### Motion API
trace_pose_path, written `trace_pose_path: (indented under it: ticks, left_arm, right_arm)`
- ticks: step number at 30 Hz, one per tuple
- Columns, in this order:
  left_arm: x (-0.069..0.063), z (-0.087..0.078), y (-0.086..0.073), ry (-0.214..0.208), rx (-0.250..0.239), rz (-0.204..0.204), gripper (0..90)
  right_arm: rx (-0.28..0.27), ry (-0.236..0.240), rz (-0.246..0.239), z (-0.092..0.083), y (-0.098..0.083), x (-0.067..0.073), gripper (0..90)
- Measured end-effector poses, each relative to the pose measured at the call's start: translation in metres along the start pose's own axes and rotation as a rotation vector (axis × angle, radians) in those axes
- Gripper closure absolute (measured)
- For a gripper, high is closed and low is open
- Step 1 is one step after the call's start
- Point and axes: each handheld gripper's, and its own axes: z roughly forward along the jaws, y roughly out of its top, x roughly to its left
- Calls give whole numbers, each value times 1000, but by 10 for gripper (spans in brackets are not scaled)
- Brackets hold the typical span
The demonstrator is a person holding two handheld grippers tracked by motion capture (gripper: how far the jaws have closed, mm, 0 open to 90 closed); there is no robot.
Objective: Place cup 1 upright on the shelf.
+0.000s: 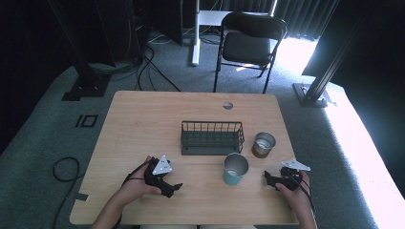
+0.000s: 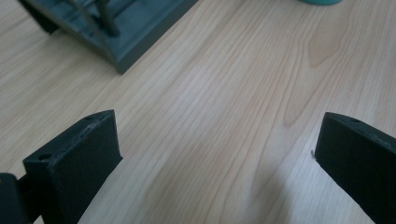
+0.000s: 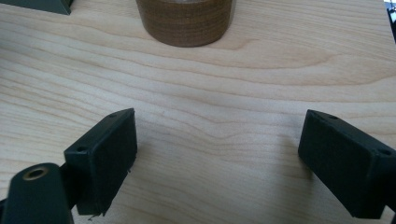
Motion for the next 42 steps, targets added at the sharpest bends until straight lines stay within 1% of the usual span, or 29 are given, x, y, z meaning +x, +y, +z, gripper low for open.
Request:
trace_pose_path:
  ticks: [2,4,7,12,14,15,18,20,21,23,26,28,42]
  left_arm:
    - [-1,3,4,-12,-6,6,7]
    - [-2,7,7,-27,-13,0,7]
    - [-4,14,12,-42,-11,8,7]
    - [-9,23,20,-59,-22,17,7]
    - [-9,23,20,-59,-22,17,7]
    - [-14,30,28,-76,-44,24,7]
    - [-18,35,35,-90,-53,29,7]
    - [-22,39,39,-118,-56,24,7]
    - [-23,41,41,-125,-59,28,7]
    - [-26,46,44,-132,-53,43,13]
    - [-30,51,50,-141,-61,59,14]
    - [-33,54,54,-142,-77,65,13]
    - [-47,68,85,-206,-168,98,13]
  right_arm:
    - [0,0,0,0,0,0,113]
    - [0,0,0,0,0,0,113]
    - [1,0,0,0,0,0,113]
    - [1,0,0,0,0,0,113]
    - [1,0,0,0,0,0,113]
    - [1,0,0,0,0,0,113]
    - [0,1,0,0,0,0,113]
    - [0,1,0,0,0,0,113]
    - [0,1,0,0,0,0,112]
    - [0,1,0,0,0,0,112]
    - [0,1,0,0,0,0,112]
    - [0,1,0,0,0,0,112]
    - [0,1,0,0,0,0,112]
